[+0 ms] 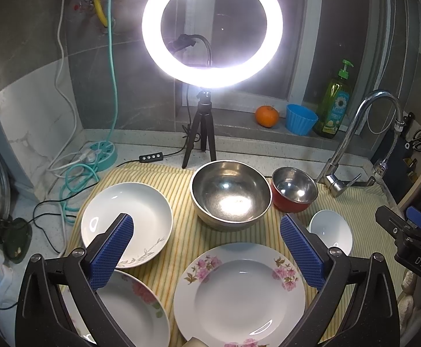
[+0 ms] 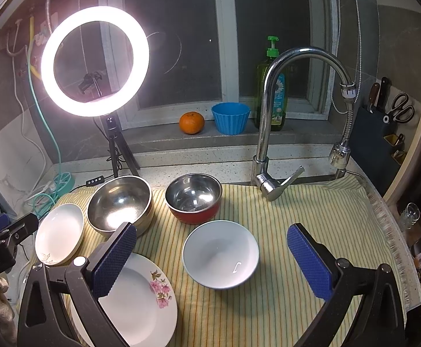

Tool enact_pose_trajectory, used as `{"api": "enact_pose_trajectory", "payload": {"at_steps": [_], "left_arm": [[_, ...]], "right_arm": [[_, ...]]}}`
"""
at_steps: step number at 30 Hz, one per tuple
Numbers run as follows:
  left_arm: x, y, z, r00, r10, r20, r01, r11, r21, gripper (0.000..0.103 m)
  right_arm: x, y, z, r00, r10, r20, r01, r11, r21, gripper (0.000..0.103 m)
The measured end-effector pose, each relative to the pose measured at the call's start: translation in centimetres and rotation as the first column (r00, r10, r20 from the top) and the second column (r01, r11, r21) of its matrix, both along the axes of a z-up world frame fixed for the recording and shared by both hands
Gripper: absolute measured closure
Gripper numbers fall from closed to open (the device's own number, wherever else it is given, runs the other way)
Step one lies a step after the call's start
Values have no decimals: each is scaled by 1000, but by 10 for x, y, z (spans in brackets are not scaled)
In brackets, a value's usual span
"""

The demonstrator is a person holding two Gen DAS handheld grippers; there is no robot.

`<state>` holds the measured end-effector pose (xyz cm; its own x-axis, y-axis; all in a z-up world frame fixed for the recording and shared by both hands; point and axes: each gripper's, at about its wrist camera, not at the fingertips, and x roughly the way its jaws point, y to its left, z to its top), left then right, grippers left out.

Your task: Organize plates and bowls

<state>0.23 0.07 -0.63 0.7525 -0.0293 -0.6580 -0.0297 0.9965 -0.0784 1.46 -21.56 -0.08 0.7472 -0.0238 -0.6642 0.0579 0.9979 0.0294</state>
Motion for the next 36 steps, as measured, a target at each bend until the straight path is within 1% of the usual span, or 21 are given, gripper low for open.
{"api": "enact_pose_trajectory", "payload": {"at_steps": [12, 16, 36], "left_arm": [[0, -1, 1, 1000, -1, 2, 1, 1000, 0, 2], [0, -1, 0, 1000, 1, 1, -1, 1000, 1, 4], [-1, -2, -2, 1000, -2, -5, 2, 1000, -1, 4]], "right_arm": [[1, 4, 0, 1000, 0, -2, 0, 1000, 0, 0], [1, 5, -1, 1000, -1, -2, 1, 1000, -1, 0], [2, 6, -5, 1000, -1, -11, 1, 1000, 4, 0]]}}
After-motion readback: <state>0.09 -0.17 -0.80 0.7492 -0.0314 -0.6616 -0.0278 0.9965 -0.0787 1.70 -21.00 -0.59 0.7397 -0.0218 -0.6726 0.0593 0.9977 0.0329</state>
